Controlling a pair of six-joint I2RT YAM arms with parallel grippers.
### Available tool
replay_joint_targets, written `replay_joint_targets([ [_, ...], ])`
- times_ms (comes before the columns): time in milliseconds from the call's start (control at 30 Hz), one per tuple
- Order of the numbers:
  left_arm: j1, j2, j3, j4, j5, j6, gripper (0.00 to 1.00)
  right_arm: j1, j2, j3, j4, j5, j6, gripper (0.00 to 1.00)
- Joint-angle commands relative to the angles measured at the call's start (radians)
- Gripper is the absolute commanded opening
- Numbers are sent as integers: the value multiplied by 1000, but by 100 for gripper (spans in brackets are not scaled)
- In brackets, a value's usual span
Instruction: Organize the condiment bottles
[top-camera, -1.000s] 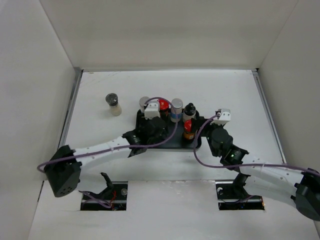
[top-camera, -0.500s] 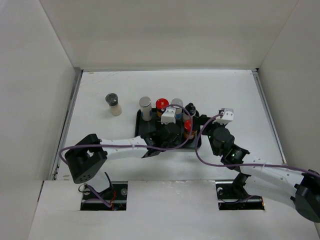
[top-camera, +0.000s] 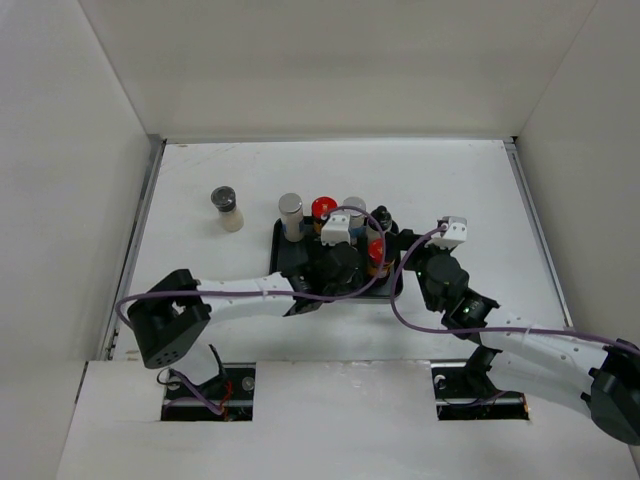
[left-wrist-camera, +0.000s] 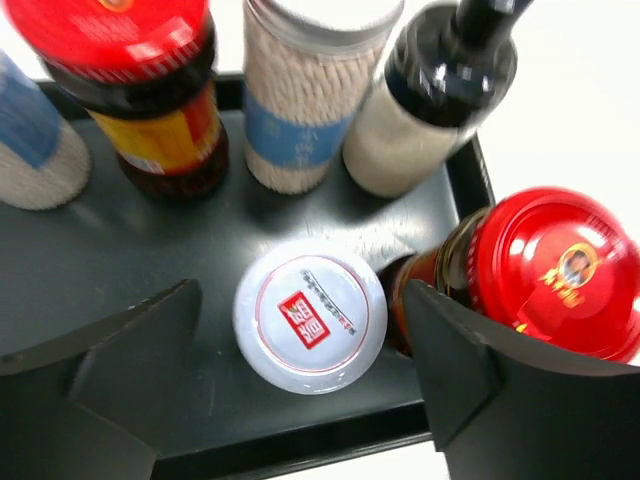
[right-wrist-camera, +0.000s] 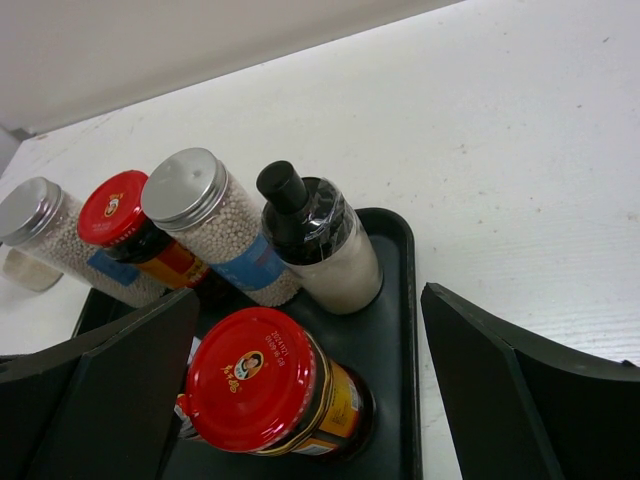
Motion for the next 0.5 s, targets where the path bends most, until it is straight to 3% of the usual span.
replay_joint_targets([
  [0, -2, -100, 39, 47, -79, 23, 84, -6, -17, -2, 46, -3, 6, 100],
  [200, 72, -244, -36, 22, -149, 73, 88, -4, -14, 1, 46, 1, 2, 100],
  [367, 363, -376, -122, -18, -99, 84, 90, -4, -16, 0, 52, -3, 0, 97],
  [467, 571, -378, -126, -15, 10, 87, 90, -4, -5, 3, 54, -6, 0, 88],
])
